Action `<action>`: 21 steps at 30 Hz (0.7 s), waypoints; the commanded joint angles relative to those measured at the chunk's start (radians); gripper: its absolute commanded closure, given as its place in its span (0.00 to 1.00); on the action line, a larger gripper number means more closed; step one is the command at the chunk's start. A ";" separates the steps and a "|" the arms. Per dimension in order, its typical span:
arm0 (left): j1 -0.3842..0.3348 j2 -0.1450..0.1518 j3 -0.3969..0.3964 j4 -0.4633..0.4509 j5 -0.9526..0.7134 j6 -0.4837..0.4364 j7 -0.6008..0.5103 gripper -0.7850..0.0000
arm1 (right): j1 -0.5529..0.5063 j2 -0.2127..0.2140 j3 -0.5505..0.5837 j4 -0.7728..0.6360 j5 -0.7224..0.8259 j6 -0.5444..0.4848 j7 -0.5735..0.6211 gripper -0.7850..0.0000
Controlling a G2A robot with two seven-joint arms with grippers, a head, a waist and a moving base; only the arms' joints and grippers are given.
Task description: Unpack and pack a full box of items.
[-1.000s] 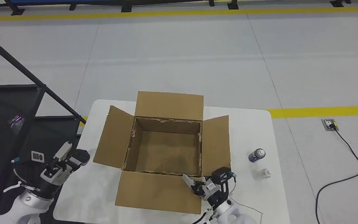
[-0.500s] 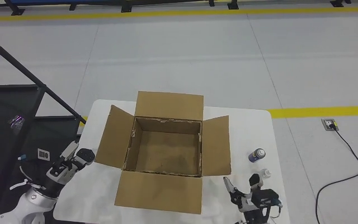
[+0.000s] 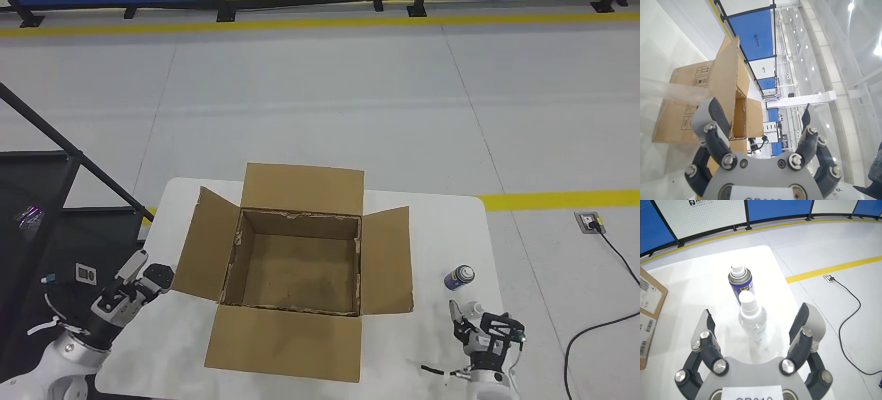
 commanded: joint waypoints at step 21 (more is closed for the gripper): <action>0.016 -0.001 -0.034 0.026 -0.025 -0.017 0.011 0.00 | -0.086 -0.003 -0.008 -0.203 -0.001 -0.010 -0.108 1.00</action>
